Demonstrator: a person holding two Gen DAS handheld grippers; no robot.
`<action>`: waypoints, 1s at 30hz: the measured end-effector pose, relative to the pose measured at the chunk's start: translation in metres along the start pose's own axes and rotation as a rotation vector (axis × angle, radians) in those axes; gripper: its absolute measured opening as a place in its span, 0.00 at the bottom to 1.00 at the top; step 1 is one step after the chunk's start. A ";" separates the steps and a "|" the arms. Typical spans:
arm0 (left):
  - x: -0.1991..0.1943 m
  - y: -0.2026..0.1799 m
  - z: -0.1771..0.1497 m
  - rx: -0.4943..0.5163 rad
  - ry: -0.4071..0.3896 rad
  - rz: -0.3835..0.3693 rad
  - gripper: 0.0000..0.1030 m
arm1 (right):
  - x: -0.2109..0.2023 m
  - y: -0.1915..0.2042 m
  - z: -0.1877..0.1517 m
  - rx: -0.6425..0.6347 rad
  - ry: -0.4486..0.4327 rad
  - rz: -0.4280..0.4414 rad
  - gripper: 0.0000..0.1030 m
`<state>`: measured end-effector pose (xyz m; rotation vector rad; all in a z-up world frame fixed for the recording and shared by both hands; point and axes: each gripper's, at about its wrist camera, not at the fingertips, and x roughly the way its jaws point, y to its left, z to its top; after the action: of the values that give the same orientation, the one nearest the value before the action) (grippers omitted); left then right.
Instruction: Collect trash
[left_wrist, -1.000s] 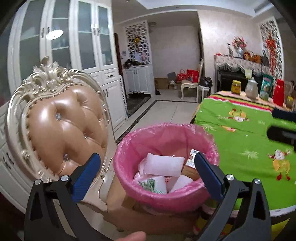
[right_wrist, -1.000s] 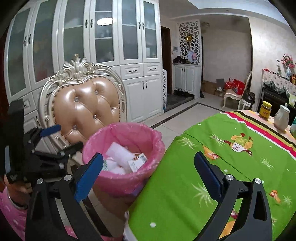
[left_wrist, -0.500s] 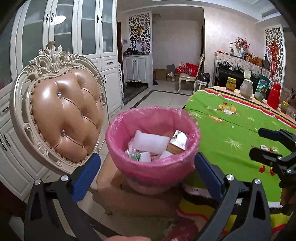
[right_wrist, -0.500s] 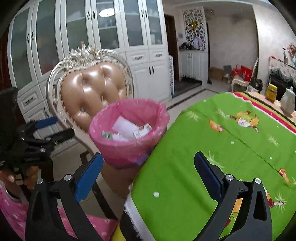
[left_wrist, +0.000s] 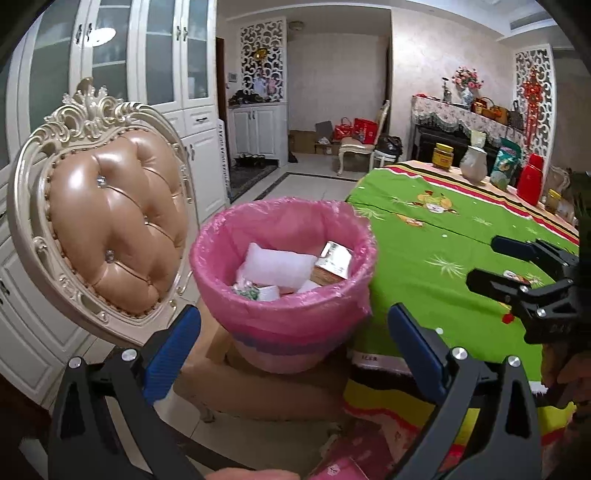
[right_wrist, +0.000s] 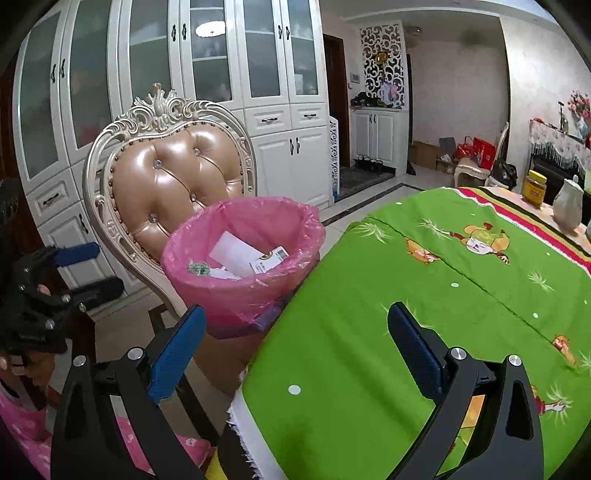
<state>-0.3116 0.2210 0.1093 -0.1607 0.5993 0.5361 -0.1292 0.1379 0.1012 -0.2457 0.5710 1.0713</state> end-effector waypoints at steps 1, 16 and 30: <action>0.000 -0.002 -0.001 0.004 -0.003 -0.006 0.95 | 0.001 0.001 0.000 -0.002 0.001 -0.001 0.91; -0.005 -0.005 0.000 0.012 -0.028 -0.026 0.95 | 0.001 0.011 -0.002 -0.040 0.000 0.016 0.91; -0.003 -0.004 -0.001 0.002 -0.016 -0.018 0.95 | 0.004 0.013 -0.004 -0.043 0.012 0.015 0.91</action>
<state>-0.3126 0.2161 0.1101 -0.1594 0.5819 0.5190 -0.1406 0.1451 0.0964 -0.2857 0.5614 1.0980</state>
